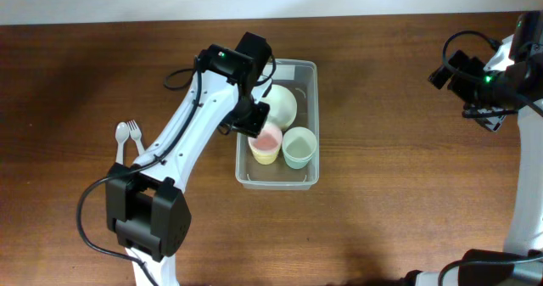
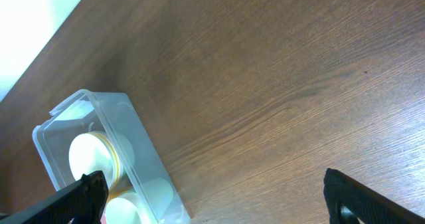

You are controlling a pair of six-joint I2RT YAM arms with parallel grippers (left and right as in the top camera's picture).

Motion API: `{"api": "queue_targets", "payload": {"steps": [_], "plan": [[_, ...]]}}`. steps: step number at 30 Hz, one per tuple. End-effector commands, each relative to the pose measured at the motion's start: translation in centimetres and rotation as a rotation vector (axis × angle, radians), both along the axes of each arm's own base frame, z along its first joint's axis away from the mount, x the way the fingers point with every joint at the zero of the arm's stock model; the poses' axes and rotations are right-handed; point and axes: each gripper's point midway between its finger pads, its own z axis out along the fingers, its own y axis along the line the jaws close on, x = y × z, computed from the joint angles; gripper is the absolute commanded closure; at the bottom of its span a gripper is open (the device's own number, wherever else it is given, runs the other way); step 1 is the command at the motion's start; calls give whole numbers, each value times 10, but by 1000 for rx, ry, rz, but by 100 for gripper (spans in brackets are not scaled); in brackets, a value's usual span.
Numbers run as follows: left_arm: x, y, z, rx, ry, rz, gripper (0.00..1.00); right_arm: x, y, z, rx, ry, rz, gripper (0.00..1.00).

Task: Pack container
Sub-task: 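Drop the pink cup into the yellow cup in the container, then move the left gripper to the white spoon and grasp it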

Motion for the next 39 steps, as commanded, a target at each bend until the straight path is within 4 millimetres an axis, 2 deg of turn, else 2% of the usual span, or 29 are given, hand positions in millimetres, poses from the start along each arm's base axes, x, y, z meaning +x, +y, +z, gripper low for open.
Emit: {"api": "queue_targets", "payload": {"steps": [1, 3, 7, 12, 18, 25, 30, 33, 36, 39], "plan": [[10, 18, 18, 34, -36, 32, 32, 1, -2, 5, -11, -16, -9, 1], [15, 34, 32, 56, -56, 64, 25, 1, -2, 6, -11, -16, -9, 1], [27, 79, 54, 91, -102, 171, 14, 1, -2, 5, -11, -16, -9, 1], [36, 144, 54, 92, -95, 389, 13, 1, -2, 5, -11, -16, -8, 1], [40, 212, 28, 57, -63, 580, 13, 1, -2, 6, -11, -16, -9, 1], [19, 270, -31, 71, 10, 730, 14, 1, -2, 6, -11, -16, -9, 1], [6, 301, -64, 74, 16, 761, 19, 1, -2, 6, -11, -16, -9, 1], [9, 312, -72, 78, -15, 709, 20, 1, -2, 6, -11, -16, -9, 1], [16, 320, -75, 83, -51, 658, 27, 1, -2, 6, -11, -16, -9, 1], [26, 325, -77, 91, -91, 634, 30, 1, -2, 6, -11, -16, -8, 1]]}}
